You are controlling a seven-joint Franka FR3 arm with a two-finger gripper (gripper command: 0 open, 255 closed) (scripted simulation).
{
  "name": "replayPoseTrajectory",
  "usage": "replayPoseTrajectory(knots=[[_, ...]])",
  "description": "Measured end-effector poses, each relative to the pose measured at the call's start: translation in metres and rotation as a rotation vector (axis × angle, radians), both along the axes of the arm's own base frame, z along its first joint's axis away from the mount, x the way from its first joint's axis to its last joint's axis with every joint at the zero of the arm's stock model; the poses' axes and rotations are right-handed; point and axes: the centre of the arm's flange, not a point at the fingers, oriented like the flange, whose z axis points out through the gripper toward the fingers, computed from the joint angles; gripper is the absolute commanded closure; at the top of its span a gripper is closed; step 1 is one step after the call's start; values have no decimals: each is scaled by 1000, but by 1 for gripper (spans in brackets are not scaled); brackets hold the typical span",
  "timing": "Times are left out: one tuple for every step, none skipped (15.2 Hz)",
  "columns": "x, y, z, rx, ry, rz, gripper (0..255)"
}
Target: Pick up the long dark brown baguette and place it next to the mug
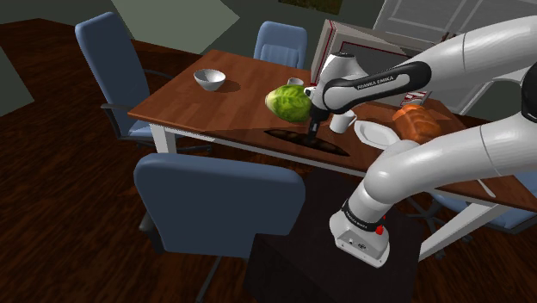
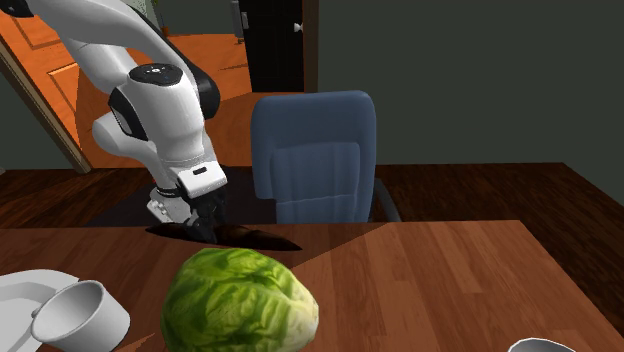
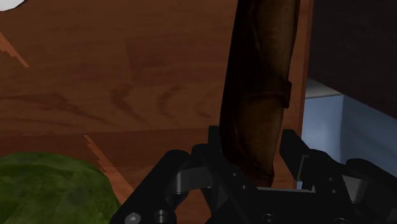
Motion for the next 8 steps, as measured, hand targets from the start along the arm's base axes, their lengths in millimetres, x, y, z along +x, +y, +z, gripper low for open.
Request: replayPoseTrajectory(knots=[[0, 0, 0, 0, 0, 0, 0], [0, 0, 0, 0, 0, 0, 0], [0, 0, 0, 0, 0, 0, 0], [0, 0, 0, 0, 0, 0, 0], [0, 0, 0, 0, 0, 0, 0], [0, 0, 0, 0, 0, 0, 0], [-1, -1, 6, 0, -2, 0, 0], [-1, 0, 16, -1, -3, 0, 0]])
